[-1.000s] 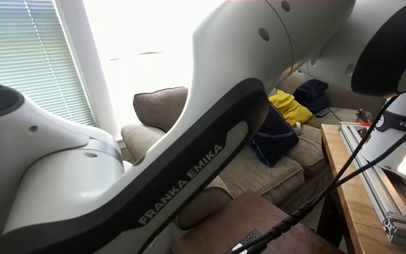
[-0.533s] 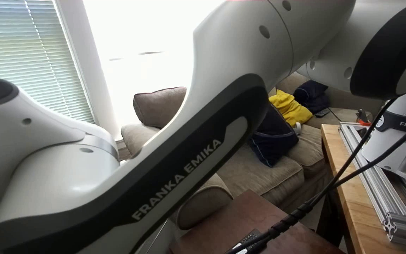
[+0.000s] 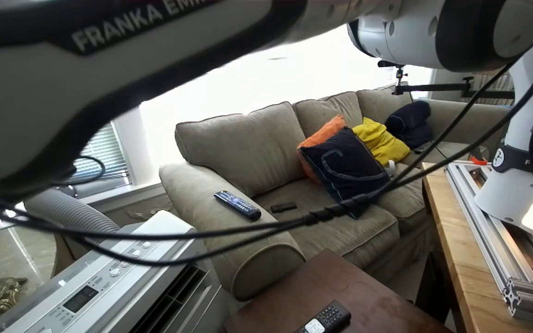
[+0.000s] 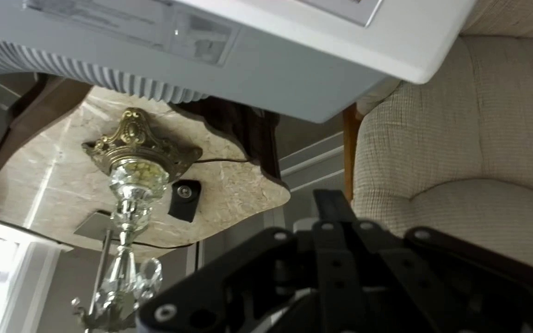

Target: Press on the machine

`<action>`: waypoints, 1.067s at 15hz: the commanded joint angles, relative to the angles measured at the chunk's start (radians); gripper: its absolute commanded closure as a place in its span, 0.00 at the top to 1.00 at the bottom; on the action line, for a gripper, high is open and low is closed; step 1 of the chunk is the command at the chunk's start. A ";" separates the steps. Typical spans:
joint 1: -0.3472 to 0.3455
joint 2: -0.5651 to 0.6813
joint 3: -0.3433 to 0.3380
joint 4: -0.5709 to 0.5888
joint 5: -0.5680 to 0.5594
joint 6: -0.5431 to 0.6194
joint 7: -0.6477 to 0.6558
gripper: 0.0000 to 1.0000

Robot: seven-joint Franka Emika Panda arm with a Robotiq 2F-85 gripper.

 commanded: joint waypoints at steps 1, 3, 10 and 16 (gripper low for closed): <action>-0.055 -0.127 0.018 -0.084 0.018 -0.085 -0.056 0.00; -0.076 -0.181 0.014 -0.101 0.011 -0.123 -0.071 0.00; -0.080 -0.416 0.011 -0.313 0.007 -0.214 -0.083 0.00; -0.065 -0.612 0.008 -0.552 0.009 -0.238 -0.061 0.00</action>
